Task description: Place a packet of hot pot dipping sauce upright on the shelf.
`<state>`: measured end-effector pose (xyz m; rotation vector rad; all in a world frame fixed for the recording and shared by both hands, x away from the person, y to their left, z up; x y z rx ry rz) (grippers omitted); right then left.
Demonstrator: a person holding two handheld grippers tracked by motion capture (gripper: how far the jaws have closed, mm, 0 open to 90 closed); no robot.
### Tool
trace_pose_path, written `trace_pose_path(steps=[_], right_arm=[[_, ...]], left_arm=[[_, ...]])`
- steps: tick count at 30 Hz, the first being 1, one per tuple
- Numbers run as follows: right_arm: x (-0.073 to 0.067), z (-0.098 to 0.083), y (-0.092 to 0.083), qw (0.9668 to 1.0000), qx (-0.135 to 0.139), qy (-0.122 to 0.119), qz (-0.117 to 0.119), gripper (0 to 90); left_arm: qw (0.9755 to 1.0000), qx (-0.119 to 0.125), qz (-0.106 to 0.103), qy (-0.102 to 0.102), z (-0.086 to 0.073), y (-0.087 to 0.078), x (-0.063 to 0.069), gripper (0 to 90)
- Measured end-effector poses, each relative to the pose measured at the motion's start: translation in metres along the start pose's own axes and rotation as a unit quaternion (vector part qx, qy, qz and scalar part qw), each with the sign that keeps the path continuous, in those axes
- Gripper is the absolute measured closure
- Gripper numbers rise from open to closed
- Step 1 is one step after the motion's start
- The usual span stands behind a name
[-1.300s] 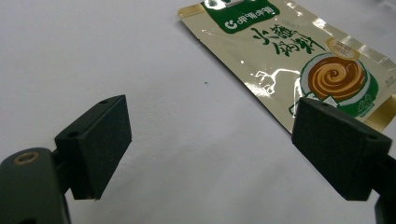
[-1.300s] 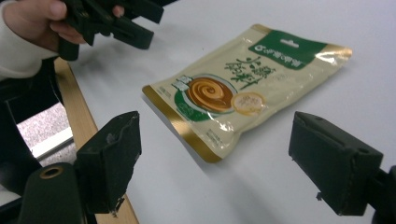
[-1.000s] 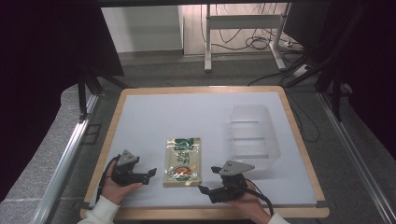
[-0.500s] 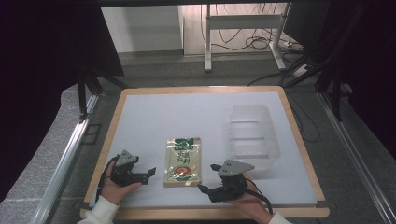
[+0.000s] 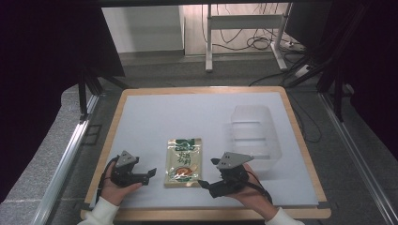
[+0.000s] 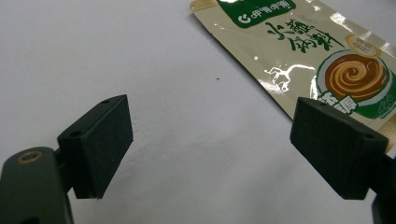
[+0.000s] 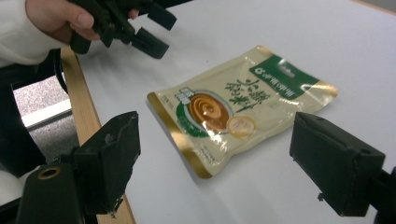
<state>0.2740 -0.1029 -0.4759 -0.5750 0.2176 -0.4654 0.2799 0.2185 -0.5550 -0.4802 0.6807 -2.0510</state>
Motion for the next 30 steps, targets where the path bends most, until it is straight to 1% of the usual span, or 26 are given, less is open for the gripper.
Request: trace_pose_path(steps=[2, 3, 4, 7, 8, 11, 12, 13, 14, 15, 16, 18, 19, 22, 23, 28, 29, 30], right_arm=[[0.001, 0.003, -0.001, 1.0, -0.001, -0.002, -0.001, 16.4], [0.003, 0.008, -0.002, 1.0, 0.0, -0.005, -0.002, 16.4], [0.004, 0.01, -0.003, 1.0, 0.001, -0.006, -0.003, 16.4], [0.007, 0.016, -0.003, 1.0, 0.003, -0.004, -0.005, 16.6], [0.01, 0.021, -0.004, 1.0, 0.005, 0.0, -0.006, 16.8], [0.012, 0.029, -0.003, 1.0, 0.006, -0.003, -0.006, 18.9], [0.012, 0.029, -0.003, 1.0, 0.006, -0.003, -0.006, 18.9], [0.015, 0.037, -0.004, 0.9999, 0.008, -0.006, -0.007, 19.3], [0.015, 0.037, -0.004, 0.9999, 0.008, -0.006, -0.007, 19.3], [0.017, 0.042, -0.004, 0.9999, 0.011, -0.007, -0.008, 19.3], [0.021, 0.051, -0.005, 0.9999, 0.013, -0.005, -0.009, 20.0], [0.023, 0.053, -0.005, 0.9999, 0.012, -0.005, -0.009, 20.1], [0.029, 0.06, -0.004, 0.9999, 0.009, -0.001, -0.011, 20.1], [0.037, 0.066, -0.002, 0.9998, 0.005, 0.007, -0.016, 21.2], [0.04, 0.068, -0.001, 0.9998, 0.003, 0.009, -0.017, 22.0], [0.051, 0.073, 0.007, 0.9996, -0.013, 0.012, -0.022, 22.9], [0.051, 0.073, 0.007, 0.9996, -0.013, 0.012, -0.022, 22.9], [0.055, 0.074, 0.012, 0.9994, -0.023, 0.014, -0.024, 23.4]], left_arm=[[1.0, 0.001, 0.0, -0.001, 0.0, 0.0, 0.0, 12.8], [1.0, 0.002, 0.001, -0.002, 0.0, 0.0, -0.001, 12.8], [1.0, 0.002, 0.001, -0.003, 0.0, -0.001, -0.001, 12.8], [1.0, 0.002, 0.003, -0.002, 0.0, -0.001, -0.001, 12.8], [1.0, 0.004, 0.003, -0.004, 0.0, 0.0, 0.0, 12.7], [1.0, 0.0, 0.0, -0.003, 0.0, 0.0, 0.0, 12.5], [1.0, 0.0, 0.0, -0.003, 0.0, 0.0, 0.0, 12.5], [1.0, -0.002, -0.001, -0.003, 0.0, 0.0, 0.0, 12.5], [1.0, -0.002, -0.001, -0.003, 0.0, 0.0, 0.0, 12.5], [1.0, -0.003, -0.002, -0.003, 0.0, 0.0, 0.0, 12.5], [1.0, 0.0, -0.003, -0.003, 0.0, 0.0, 0.001, 12.5], [1.0, 0.001, -0.003, -0.003, 0.0, 0.0, 0.001, 12.4], [1.0, 0.002, -0.004, -0.003, 0.0, 0.0, 0.0, 12.5], [1.0, 0.003, -0.005, -0.005, 0.0, -0.001, 0.0, 12.5], [1.0, 0.003, -0.005, -0.001, 0.0, -0.001, -0.001, 12.4], [1.0, 0.005, -0.003, -0.003, 0.001, -0.001, -0.001, 12.3], [1.0, 0.004, -0.003, -0.003, 0.001, -0.001, -0.001, 12.3], [1.0, 0.003, -0.003, -0.002, 0.0, -0.001, -0.001, 12.3]])
Point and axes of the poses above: each handheld gripper's, and its own axes: y roughly forward along the jaws, z roughly out of its top, x roughly to its right, the point moved 3 cm from there along y, roughly forward along the jaws, and after that the axes turned 3 degrees about y, right-handed, at the moved point
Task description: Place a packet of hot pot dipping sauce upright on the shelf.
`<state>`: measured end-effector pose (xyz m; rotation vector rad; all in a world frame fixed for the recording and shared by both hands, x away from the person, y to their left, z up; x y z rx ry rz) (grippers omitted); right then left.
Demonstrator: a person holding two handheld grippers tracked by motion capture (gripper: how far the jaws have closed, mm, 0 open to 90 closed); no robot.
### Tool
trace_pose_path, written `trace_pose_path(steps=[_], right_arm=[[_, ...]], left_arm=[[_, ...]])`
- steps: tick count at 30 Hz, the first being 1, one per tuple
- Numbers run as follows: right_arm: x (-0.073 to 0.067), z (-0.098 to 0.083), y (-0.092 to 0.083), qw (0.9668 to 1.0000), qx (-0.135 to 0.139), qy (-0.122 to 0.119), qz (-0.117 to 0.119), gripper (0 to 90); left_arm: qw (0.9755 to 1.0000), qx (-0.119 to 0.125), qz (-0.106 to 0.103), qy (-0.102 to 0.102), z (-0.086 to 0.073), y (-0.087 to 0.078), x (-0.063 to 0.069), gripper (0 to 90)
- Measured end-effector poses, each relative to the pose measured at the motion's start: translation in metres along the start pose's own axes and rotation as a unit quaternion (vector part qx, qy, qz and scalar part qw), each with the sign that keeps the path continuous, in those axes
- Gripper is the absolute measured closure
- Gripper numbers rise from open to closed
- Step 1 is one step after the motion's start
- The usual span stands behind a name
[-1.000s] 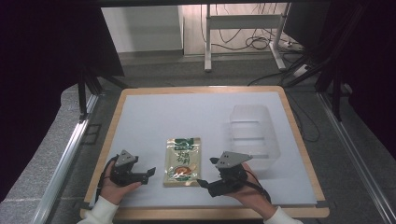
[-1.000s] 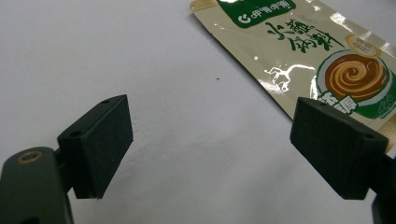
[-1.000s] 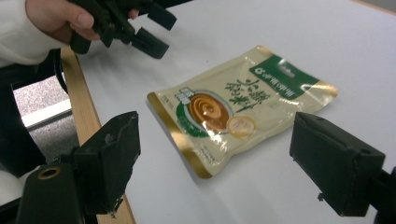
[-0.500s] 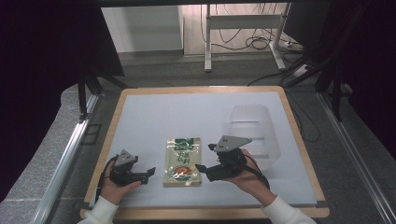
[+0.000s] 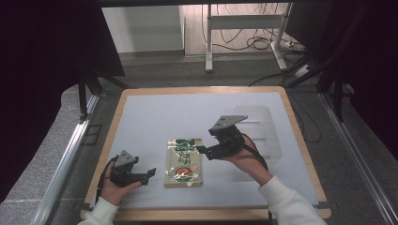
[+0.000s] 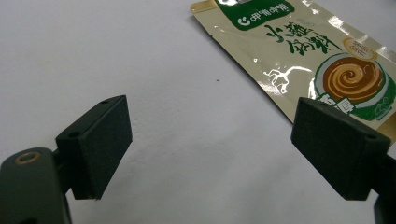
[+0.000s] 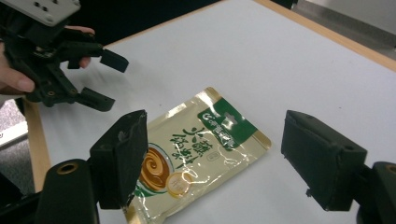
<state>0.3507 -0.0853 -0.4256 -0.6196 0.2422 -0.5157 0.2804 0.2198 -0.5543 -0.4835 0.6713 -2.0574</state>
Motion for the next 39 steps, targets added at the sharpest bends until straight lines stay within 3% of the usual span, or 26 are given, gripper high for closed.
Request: trace_pose_path(steps=[18, 21, 25, 26, 32, 39], right_arm=[[0.032, 0.017, 0.059, 0.9974, -0.071, 0.013, -0.007, 26.5], [0.04, 0.016, 0.077, 0.9955, -0.093, 0.016, -0.008, 26.8], [0.045, 0.014, 0.088, 0.9941, -0.106, 0.021, -0.008, 27.6], [0.05, 0.012, 0.095, 0.9926, -0.116, 0.036, -0.002, 29.0], [0.06, 0.006, 0.109, 0.9891, -0.137, 0.054, 0.0, 30.9], [0.064, 0.0, 0.121, 0.9855, -0.161, 0.054, 0.003, 36.5]], left_arm=[[1.0, 0.002, -0.001, -0.001, 0.0, -0.002, -0.001, 12.2], [1.0, -0.001, -0.002, 0.001, 0.0, -0.001, -0.001, 12.2], [1.0, -0.001, -0.002, 0.001, 0.0, -0.001, -0.001, 12.3], [1.0, -0.002, -0.002, 0.001, 0.0, -0.001, -0.001, 12.3], [1.0, -0.003, -0.004, 0.004, -0.001, -0.001, -0.001, 12.3], [1.0, -0.003, -0.005, 0.004, -0.001, -0.001, -0.001, 12.4]])
Point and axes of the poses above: each handheld gripper's, and its own axes: y roughly forward along the jaws, z roughly out of its top, x roughly to its right, the point moved 3 cm from there along y, roughly forward along the jaws, and after that the axes turned 3 degrees about y, right-handed, at the moved point
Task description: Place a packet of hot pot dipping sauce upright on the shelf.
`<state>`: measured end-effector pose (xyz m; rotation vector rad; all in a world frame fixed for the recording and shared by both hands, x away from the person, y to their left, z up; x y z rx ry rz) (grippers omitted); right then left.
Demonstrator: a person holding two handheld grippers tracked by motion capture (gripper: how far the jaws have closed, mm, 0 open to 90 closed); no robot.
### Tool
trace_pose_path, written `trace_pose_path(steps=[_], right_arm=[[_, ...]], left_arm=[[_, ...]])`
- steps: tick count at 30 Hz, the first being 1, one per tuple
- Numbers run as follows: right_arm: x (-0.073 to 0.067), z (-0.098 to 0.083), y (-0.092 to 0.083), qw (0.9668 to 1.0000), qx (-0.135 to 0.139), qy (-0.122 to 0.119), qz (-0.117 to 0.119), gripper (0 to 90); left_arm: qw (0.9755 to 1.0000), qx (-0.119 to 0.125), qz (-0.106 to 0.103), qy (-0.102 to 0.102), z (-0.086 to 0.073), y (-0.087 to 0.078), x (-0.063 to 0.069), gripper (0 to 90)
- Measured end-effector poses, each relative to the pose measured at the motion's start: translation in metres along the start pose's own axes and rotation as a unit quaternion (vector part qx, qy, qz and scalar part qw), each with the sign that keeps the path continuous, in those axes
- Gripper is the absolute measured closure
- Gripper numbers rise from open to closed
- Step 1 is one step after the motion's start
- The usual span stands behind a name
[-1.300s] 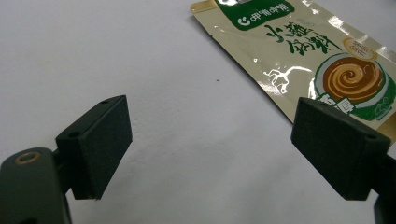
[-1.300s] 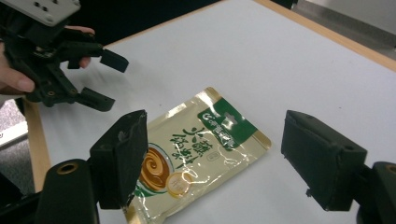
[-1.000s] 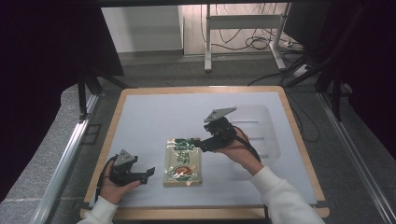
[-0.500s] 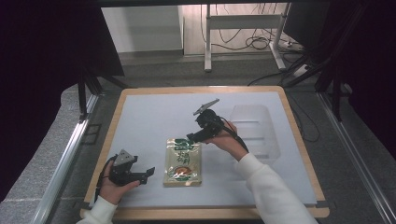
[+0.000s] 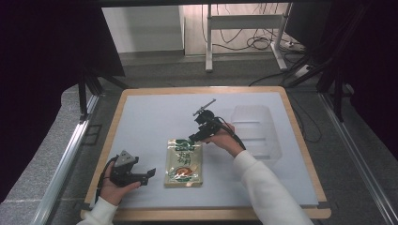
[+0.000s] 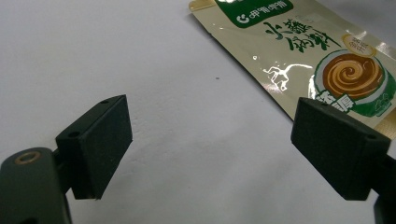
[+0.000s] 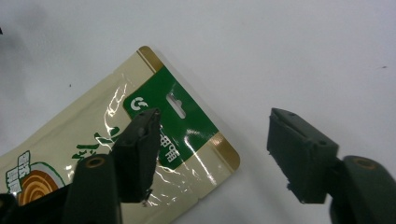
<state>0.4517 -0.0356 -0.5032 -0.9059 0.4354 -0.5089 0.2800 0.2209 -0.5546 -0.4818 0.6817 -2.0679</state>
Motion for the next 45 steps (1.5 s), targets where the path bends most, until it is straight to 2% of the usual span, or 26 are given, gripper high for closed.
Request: trace_pose_path(steps=[9, 10, 13, 19, 22, 26, 31, 35, 41, 45], right_arm=[[-0.007, 0.001, 0.014, 0.9994, -0.032, -0.01, -0.002, 37.2], [-0.008, 0.0, 0.019, 0.999, -0.044, -0.008, -0.005, 37.1], [-0.008, -0.001, 0.023, 0.9987, -0.05, 0.0, -0.01, 37.1], [-0.005, -0.005, 0.028, 0.9975, -0.069, 0.0, -0.013, 37.9], [-0.006, -0.006, 0.029, 0.9974, -0.071, 0.009, -0.003, 39.5], [-0.006, -0.007, 0.027, 0.9974, -0.072, 0.004, 0.001, 40.3], [-0.011, -0.006, 0.01, 0.9975, -0.056, 0.008, 0.041, 46.9], [-0.016, -0.008, 0.003, 0.9968, -0.055, -0.002, 0.059, 50.2], [-0.02, -0.012, 0.008, 0.9949, -0.073, -0.022, 0.066, 52.6], [-0.019, -0.015, 0.018, 0.9951, -0.075, -0.033, 0.056, 53.8]], left_arm=[[1.0, -0.002, -0.001, 0.004, 0.0, -0.001, 0.0, 12.4], [1.0, -0.001, -0.001, 0.003, 0.0, 0.0, 0.0, 12.4], [1.0, 0.0, -0.002, 0.002, 0.0, 0.0, 0.0, 12.4], [1.0, -0.001, -0.004, 0.003, 0.0, 0.0, 0.0, 12.4], [1.0, -0.001, -0.004, 0.003, 0.0, 0.0, 0.0, 12.4], [1.0, -0.001, -0.004, 0.003, 0.0, 0.0, 0.0, 12.4], [1.0, -0.003, -0.004, 0.005, 0.0, 0.0, 0.0, 12.3], [1.0, -0.004, -0.004, 0.006, 0.0, 0.0, 0.001, 12.3], [1.0, -0.004, -0.003, 0.006, 0.0, 0.0, 0.001, 12.3], [1.0, -0.004, -0.005, 0.006, 0.0, 0.0, 0.0, 12.3]])
Point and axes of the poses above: each handheld gripper's, and its own axes: y roughly forward along the jaws, z roughly out of its top, x roughly to its right, the point moved 3 cm from there along y, roughly forward along the jaws, and after that the axes turned 3 degrees about y, right-handed, at the moved point
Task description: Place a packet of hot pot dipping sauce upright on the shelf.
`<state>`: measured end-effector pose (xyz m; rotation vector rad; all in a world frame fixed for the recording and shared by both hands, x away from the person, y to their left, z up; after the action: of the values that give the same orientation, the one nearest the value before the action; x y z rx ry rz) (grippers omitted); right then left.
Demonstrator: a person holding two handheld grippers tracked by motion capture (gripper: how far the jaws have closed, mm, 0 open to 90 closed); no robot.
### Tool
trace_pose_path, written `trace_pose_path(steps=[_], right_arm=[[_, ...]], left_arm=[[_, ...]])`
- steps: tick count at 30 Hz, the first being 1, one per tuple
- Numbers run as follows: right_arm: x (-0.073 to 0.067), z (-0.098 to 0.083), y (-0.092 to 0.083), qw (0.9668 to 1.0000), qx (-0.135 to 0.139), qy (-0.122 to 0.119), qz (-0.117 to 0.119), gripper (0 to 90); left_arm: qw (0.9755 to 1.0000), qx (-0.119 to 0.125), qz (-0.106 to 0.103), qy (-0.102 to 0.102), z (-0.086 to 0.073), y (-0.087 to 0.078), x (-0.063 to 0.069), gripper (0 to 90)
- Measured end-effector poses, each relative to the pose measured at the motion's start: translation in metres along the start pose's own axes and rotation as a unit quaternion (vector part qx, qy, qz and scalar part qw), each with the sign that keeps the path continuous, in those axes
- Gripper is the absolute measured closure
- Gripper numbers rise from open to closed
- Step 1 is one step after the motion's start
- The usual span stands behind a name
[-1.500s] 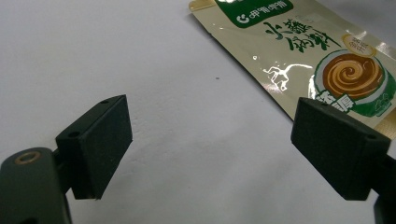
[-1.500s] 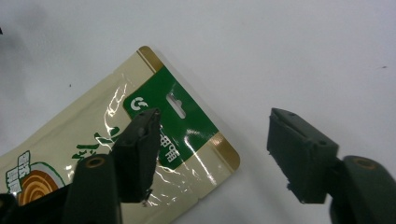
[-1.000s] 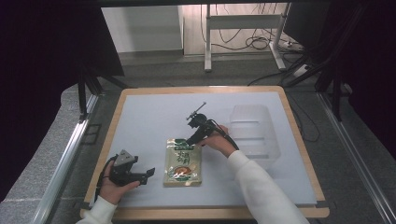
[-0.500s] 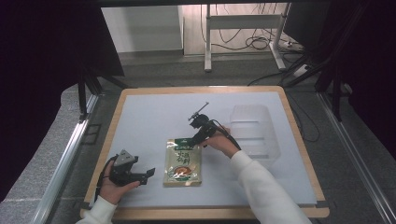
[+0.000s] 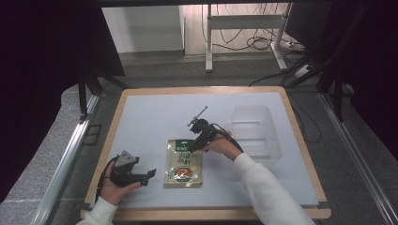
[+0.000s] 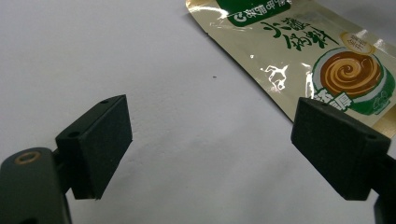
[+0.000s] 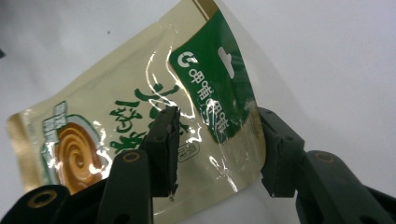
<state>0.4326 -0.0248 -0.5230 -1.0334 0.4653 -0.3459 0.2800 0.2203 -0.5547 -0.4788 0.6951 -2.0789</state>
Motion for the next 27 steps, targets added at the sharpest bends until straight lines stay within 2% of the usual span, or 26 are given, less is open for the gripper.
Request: trace_pose_path(steps=[5, 6, 8, 9, 14, 27], right_arm=[[0.0, 0.0, 0.002, 0.9999, 0.005, -0.006, -0.013, 62.1], [0.0, 0.001, 0.001, 0.9997, 0.006, -0.011, -0.019, 67.6], [0.0, 0.001, 0.001, 0.9997, 0.008, -0.013, -0.021, 70.2], [0.0, 0.001, -0.001, 0.9995, 0.01, -0.016, -0.024, 76.0], [0.001, 0.001, -0.006, 0.9995, 0.019, -0.016, -0.021, 87.0], [-0.003, 0.002, -0.011, 0.9988, 0.02, -0.039, -0.021, 88.8]], left_arm=[[1.0, 0.001, 0.0, 0.0, 0.0, 0.0, 0.0, 12.3], [1.0, 0.0, 0.0, 0.0, 0.0, 0.0, 0.0, 12.3], [1.0, -0.001, 0.0, 0.001, 0.0, 0.0, 0.0, 12.3], [1.0, -0.001, 0.0, 0.001, 0.0, 0.0, 0.0, 12.3], [1.0, -0.001, 0.001, 0.002, 0.0, 0.0, 0.0, 12.3], [1.0, 0.0, 0.001, 0.001, 0.0, 0.0, 0.0, 12.3]])
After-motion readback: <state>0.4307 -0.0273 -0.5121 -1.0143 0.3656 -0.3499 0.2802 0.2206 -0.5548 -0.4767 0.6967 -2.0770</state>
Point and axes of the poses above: each handheld gripper's, and its own axes: y roughly forward along the jaws, z roughly out of its top, x roughly to its right, the point moved 3 cm from there along y, roughly forward along the jaws, and after that the axes turned 3 degrees about y, right-handed, at the moved point
